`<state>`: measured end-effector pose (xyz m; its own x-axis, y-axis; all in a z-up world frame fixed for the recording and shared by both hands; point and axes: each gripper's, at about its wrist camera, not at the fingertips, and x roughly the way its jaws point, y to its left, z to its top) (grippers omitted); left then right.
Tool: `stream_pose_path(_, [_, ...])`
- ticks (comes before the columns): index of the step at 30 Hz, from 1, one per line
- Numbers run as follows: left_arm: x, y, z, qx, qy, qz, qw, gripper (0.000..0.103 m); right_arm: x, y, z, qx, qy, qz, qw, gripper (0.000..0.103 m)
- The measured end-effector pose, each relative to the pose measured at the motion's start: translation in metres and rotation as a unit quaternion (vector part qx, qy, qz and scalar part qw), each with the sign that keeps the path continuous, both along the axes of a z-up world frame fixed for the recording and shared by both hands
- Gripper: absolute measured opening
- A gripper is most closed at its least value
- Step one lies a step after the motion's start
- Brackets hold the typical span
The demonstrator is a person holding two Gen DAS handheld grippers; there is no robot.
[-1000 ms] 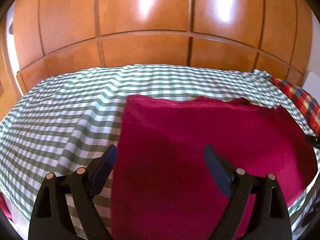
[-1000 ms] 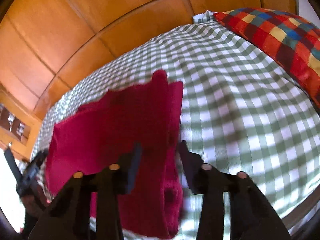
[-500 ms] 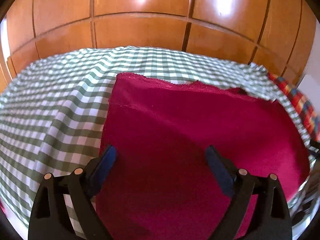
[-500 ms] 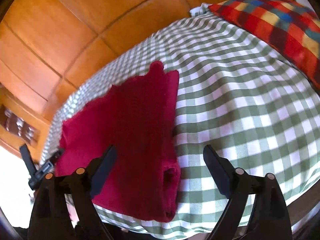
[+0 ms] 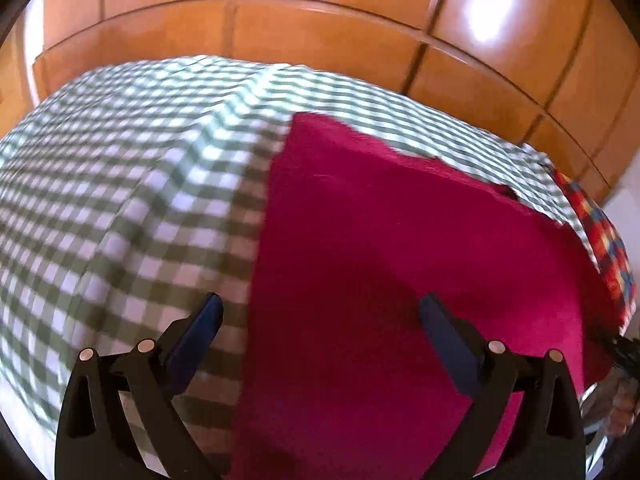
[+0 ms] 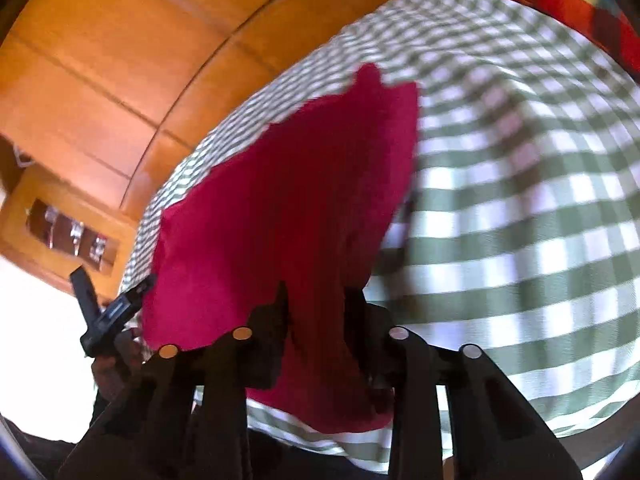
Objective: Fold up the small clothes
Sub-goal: 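Fold the sweater end over with the right gripper while the left gripper holds the bundle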
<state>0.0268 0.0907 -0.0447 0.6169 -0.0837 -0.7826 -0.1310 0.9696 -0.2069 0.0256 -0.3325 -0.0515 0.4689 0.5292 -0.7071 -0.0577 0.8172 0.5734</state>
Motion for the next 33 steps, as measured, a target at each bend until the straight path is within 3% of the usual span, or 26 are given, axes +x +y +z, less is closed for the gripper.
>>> stream_pose_path(1, [-0.001,0.005,0.0,-0.01,-0.002,0.006,0.9999,0.095,0.001,0.005,0.007,-0.003,-0.011,0.003,1.0,0.024])
stream_pose_path(3, [-0.003,0.011,0.001,-0.023,-0.002,0.011,0.9997,0.074,0.003,0.017,0.026,-0.004,-0.036,0.013,0.999,0.023])
stream_pose_path(4, [-0.002,0.014,0.001,-0.029,-0.001,0.007,0.9996,0.071,0.003,0.023,0.034,-0.006,-0.046,0.019,0.999,0.023])
stream_pose_path(6, [-0.003,0.018,0.002,-0.05,-0.004,-0.004,0.9987,0.054,0.005,0.038,0.053,-0.012,-0.07,0.035,0.997,0.023])
stream_pose_path(12, [-0.007,0.022,0.005,-0.063,-0.012,-0.017,0.9978,0.05,0.012,0.1,0.092,-0.014,-0.13,0.109,0.985,0.021])
stream_pose_path(16, [-0.005,0.028,-0.004,-0.08,0.003,-0.013,0.9967,0.045,0.02,0.159,0.096,-0.017,-0.141,0.168,0.975,0.021])
stream_pose_path(20, [-0.007,0.037,-0.001,-0.113,-0.005,-0.018,0.9934,0.032,0.025,0.22,0.085,-0.016,-0.136,0.228,0.964,0.02])
stream_pose_path(24, [-0.009,0.058,-0.001,-0.173,-0.013,-0.011,0.9848,0.031,0.024,0.274,0.056,-0.044,-0.111,0.283,0.952,0.02])
stream_pose_path(28, [-0.015,0.091,0.0,-0.24,-0.027,0.024,0.9701,0.034,0.015,0.307,0.025,-0.112,-0.1,0.319,0.936,0.02])
stream_pose_path(29, [-0.016,0.098,0.0,-0.261,-0.03,0.028,0.9646,0.045,0.012,0.311,0.021,-0.124,-0.105,0.324,0.932,0.023])
stream_pose_path(30, [-0.017,0.101,0.0,-0.273,-0.032,0.03,0.9609,0.049,0.011,0.311,0.023,-0.119,-0.108,0.326,0.931,0.032])
stream_pose_path(31, [-0.018,0.106,0.001,-0.289,-0.037,0.034,0.956,0.055,0.01,0.307,0.024,-0.099,-0.108,0.334,0.931,0.057])
stream_pose_path(33, [-0.019,0.111,0.005,-0.317,-0.043,0.027,0.9471,0.063,0.004,0.299,0.033,-0.037,-0.108,0.353,0.929,0.081])
